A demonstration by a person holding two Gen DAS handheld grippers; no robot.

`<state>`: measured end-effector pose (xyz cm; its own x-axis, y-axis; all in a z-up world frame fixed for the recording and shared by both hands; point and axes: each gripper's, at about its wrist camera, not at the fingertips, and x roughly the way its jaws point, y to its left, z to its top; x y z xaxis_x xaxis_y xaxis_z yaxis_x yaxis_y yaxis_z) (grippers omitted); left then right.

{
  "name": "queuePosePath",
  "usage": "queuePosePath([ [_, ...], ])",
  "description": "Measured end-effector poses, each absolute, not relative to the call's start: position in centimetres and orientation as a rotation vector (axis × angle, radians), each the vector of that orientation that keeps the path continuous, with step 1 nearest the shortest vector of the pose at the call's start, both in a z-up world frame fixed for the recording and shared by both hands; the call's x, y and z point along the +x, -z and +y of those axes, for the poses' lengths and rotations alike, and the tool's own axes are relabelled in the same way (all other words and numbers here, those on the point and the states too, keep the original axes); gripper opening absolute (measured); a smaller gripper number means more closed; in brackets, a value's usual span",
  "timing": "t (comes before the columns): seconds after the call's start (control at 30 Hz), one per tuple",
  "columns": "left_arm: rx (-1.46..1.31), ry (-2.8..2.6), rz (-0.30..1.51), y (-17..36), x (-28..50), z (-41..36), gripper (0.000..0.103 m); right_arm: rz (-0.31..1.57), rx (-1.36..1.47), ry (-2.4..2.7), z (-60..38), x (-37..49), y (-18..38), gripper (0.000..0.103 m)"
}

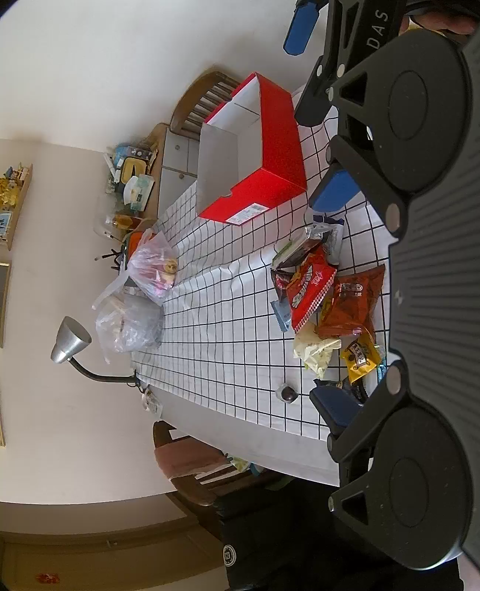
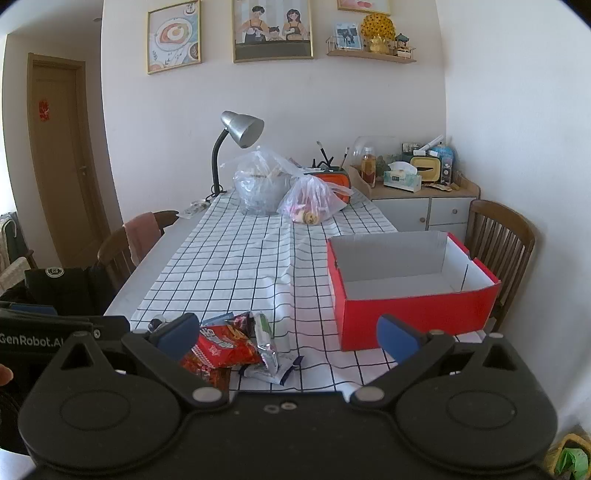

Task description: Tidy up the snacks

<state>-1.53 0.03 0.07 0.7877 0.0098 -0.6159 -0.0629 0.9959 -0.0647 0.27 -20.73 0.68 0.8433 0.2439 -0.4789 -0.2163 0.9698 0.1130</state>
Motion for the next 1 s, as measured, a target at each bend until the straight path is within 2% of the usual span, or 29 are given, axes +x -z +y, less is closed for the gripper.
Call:
queuePosePath([
  [1.0, -0.087, -0.051, 0.667, -0.2, -1.0, 0.3, 0.101, 0.516, 0.033, -0.268, -20.7, 1.2, -0.7, 0.102],
])
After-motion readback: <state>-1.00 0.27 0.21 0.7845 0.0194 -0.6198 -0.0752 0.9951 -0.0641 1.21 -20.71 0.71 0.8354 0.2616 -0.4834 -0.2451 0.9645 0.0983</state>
